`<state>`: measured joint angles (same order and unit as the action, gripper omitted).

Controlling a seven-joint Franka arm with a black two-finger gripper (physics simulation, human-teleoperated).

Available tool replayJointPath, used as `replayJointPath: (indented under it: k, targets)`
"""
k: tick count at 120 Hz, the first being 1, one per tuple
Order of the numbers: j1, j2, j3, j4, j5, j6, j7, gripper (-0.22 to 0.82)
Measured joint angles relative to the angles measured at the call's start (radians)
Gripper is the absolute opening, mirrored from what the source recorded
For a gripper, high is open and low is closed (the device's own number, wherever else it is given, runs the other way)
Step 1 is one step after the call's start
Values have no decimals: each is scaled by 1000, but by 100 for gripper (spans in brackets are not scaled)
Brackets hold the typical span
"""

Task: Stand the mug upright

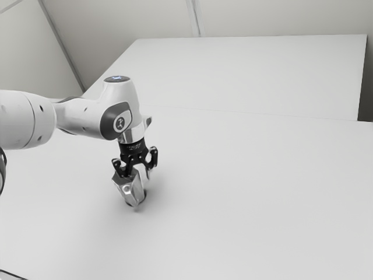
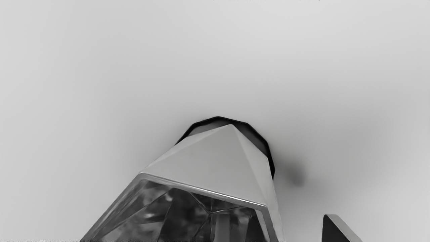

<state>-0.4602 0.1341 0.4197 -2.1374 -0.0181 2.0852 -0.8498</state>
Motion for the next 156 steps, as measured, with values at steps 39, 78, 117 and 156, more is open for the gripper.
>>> replayJointPath:
  k: [39, 78, 117, 156]
  targets:
    - [-1, -27, 1, 24, 0, -13, -33, 53]
    - [-2, -76, 0, 115, 1, -94, -22, 59]
    - [-16, -100, 17, 295, 61, -215, 222, 60]
    - [128, -132, -95, 483, 75, -389, 484, 60]
